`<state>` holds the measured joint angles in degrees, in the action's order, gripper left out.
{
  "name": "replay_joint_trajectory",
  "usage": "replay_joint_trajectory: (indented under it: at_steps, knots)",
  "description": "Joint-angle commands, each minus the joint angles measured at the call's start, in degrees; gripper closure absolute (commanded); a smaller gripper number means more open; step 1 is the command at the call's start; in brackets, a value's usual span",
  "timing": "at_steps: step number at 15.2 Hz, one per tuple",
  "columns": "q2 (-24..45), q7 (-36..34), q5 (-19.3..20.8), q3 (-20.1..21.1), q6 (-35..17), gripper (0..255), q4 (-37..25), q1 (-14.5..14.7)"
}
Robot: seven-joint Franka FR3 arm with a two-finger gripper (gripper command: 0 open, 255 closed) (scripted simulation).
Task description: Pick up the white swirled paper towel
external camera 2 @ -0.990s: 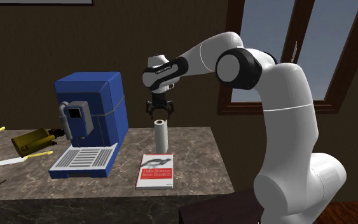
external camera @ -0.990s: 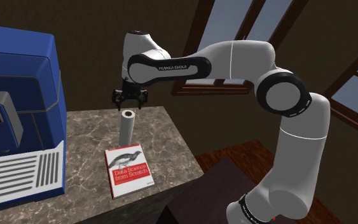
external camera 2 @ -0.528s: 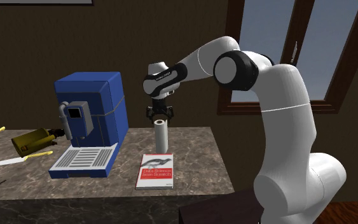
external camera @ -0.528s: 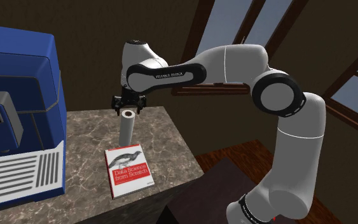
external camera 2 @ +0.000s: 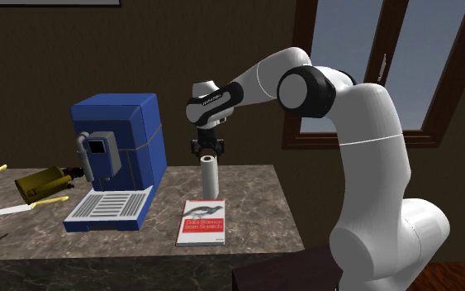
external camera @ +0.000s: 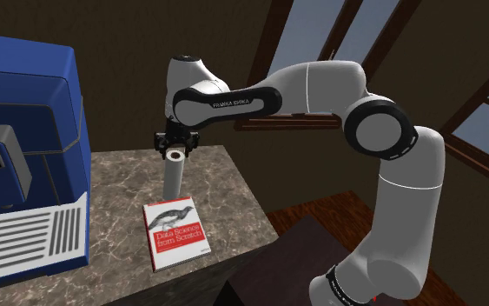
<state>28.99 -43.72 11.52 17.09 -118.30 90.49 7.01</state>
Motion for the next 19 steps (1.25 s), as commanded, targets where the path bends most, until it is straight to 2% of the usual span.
replay_joint_trajectory:
  at_steps: [1, 19]
  knots:
    - [0.0, 0.0, 0.0, 0.0, 0.0, 255, 0.0, 0.0]
    - [-3.3, 1.2, -1.4, 0.7, 9.9, 255, -6.8, 0.0]
